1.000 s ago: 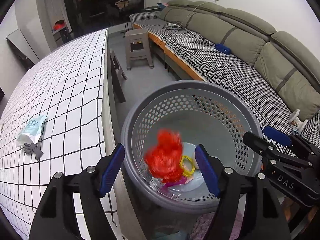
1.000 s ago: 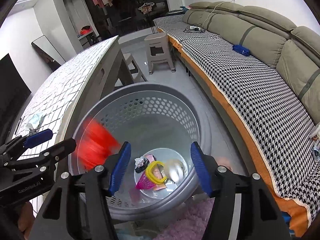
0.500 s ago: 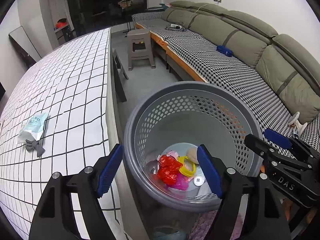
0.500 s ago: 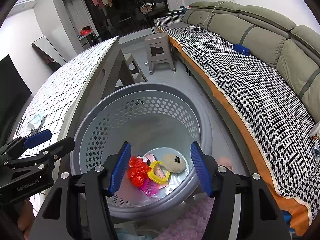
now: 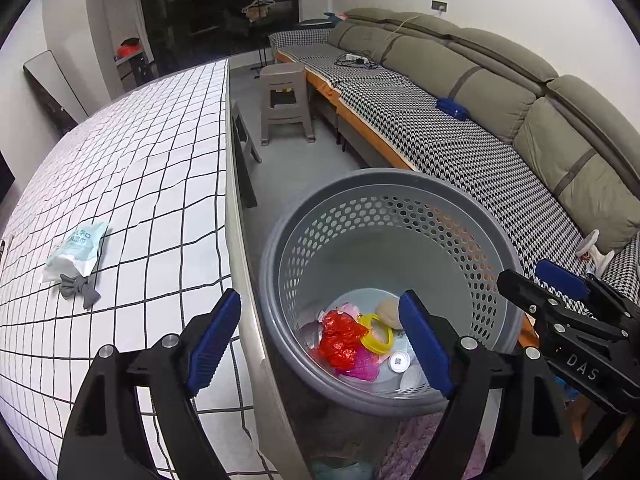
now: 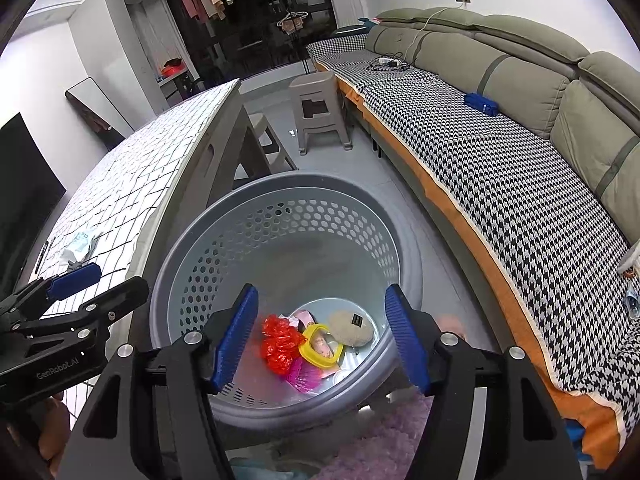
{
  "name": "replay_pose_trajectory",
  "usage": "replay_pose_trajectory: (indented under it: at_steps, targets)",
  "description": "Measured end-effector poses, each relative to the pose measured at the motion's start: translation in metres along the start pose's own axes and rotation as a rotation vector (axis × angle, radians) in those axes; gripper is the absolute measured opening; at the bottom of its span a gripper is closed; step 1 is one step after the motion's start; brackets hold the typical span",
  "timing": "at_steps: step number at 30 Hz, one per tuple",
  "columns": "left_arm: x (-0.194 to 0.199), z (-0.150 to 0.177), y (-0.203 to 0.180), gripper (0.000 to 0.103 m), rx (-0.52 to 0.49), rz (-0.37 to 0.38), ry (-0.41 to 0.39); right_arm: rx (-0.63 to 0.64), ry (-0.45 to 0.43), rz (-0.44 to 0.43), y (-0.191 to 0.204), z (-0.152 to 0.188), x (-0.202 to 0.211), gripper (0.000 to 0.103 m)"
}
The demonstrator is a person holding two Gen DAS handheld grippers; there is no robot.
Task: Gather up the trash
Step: 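Move both open tools from the basket back to the table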
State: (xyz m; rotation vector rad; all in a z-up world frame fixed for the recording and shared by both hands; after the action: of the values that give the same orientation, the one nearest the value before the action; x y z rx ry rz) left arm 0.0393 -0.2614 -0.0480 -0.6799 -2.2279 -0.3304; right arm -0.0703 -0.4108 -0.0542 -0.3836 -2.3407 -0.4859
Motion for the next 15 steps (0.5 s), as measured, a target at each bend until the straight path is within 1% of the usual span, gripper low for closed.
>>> replay_pose_trajectory:
  at_steps: [6, 15]
  targets:
    - [0.009, 0.004, 0.006, 0.082, 0.006, -0.005, -0.015, 0.013, -0.011, -0.005, 0.007, 0.002, 0.008, 0.065]
    - [0.025, 0.012, 0.017, 0.082, 0.025, -0.015, -0.038, 0.024, -0.030, -0.014, 0.017, 0.006, 0.021, 0.065]
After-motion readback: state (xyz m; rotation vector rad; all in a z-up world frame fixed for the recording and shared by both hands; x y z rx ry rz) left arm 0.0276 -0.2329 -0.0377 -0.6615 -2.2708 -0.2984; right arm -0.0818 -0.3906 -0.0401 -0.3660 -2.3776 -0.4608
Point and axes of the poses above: each gripper's, at about its wrist camera, not at the fingertips, and x roughly against the way its jaws point, y to its left, z to its underside, the point moved 2 cm from there along -x, roughly the way its jaws point, and after that the axes turned 4 degrees about -y, right-handed, at the moved point
